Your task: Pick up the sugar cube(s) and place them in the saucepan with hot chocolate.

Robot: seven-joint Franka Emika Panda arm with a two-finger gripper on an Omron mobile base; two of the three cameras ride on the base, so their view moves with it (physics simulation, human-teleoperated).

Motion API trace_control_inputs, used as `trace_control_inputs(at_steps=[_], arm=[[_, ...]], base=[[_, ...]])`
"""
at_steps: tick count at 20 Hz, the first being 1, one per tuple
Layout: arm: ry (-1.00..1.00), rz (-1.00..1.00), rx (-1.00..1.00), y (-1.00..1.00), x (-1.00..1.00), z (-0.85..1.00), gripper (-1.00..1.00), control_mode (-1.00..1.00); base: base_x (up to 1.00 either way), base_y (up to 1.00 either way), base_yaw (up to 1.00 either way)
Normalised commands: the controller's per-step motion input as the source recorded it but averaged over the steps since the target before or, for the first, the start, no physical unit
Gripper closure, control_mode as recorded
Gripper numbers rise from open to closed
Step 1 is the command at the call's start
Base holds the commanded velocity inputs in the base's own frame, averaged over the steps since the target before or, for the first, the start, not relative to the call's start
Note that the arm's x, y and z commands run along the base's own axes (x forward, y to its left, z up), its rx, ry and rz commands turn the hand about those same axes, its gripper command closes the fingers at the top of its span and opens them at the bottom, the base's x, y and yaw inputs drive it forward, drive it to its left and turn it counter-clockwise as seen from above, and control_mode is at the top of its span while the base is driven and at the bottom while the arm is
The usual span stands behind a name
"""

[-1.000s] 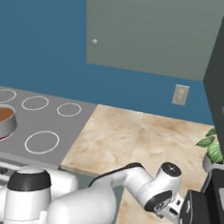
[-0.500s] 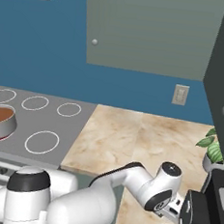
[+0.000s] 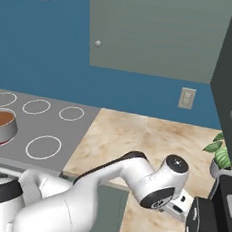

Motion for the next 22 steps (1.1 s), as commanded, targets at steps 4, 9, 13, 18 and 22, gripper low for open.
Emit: trace_control_inputs(at_steps=[4, 9, 13, 18, 22], arm=[[-0.08, 0.08, 0.0, 0.77, -0.16, 0.59, 1.0, -1.0], [-0.02, 0.12, 0.0, 0.94, 0.0, 0.62, 1.0, -1.0], [0.0, 0.1, 0.0, 0.84, 0.08, 0.54, 1.0, -1.0], [0.0, 0.11, 0.0, 0.76, 0.09, 0.42, 1.0, -1.0], [0.0, 0.15, 0.0, 0.92, 0.07, 0.33, 1.0, -1.0]], base=[[0.0, 0.0, 0.0], [0.0, 0.0, 0.0], [0.0, 0.0, 0.0], [0.0, 0.0, 0.0], [0.0, 0.0, 0.0]])
